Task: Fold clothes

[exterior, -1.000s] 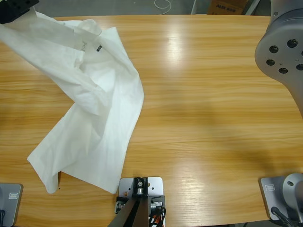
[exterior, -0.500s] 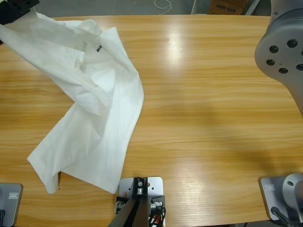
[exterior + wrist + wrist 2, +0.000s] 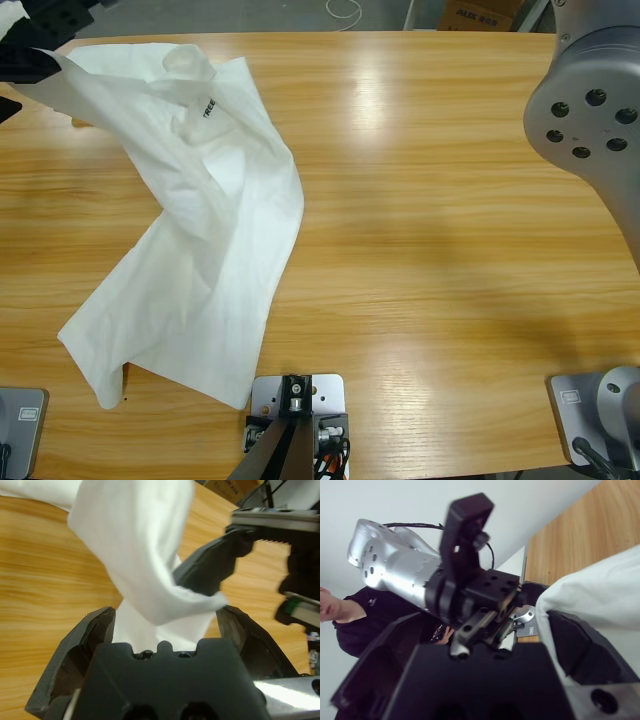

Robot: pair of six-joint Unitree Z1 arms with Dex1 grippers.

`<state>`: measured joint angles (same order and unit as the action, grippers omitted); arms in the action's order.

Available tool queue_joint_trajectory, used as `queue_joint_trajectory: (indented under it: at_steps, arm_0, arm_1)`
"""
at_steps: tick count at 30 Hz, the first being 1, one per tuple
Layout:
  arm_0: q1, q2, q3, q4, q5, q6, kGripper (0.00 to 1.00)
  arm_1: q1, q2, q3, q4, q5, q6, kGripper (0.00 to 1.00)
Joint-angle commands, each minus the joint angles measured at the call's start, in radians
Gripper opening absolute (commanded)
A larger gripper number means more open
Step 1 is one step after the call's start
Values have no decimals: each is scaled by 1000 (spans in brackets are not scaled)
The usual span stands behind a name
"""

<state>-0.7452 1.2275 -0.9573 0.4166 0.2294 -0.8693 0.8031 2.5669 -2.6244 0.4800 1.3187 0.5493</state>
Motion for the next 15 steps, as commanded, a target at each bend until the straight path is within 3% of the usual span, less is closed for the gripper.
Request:
queue_joint_trajectory:
  at_steps: [1, 9, 11, 13, 15]
  arm_0:
    - [-14, -49, 77, -16, -7, 2, 618]
    - [-14, -102, 191, 64, -4, 3, 619]
    - [-8, -102, 221, 79, -2, 4, 619]
    - [20, -103, 232, 116, -2, 19, 623]
    - [43, -106, 232, 153, -1, 105, 625]
  arm_1:
    - [5, 63, -2, 16, 5, 6, 1000]
    - [3, 58, 3, 27, 4, 3, 1000]
    - [-17, 43, 3, 103, -32, -30, 1000]
    - [-66, 1, 3, 283, -191, -141, 1000]
    - [-115, -56, 0, 478, -451, -256, 1000]
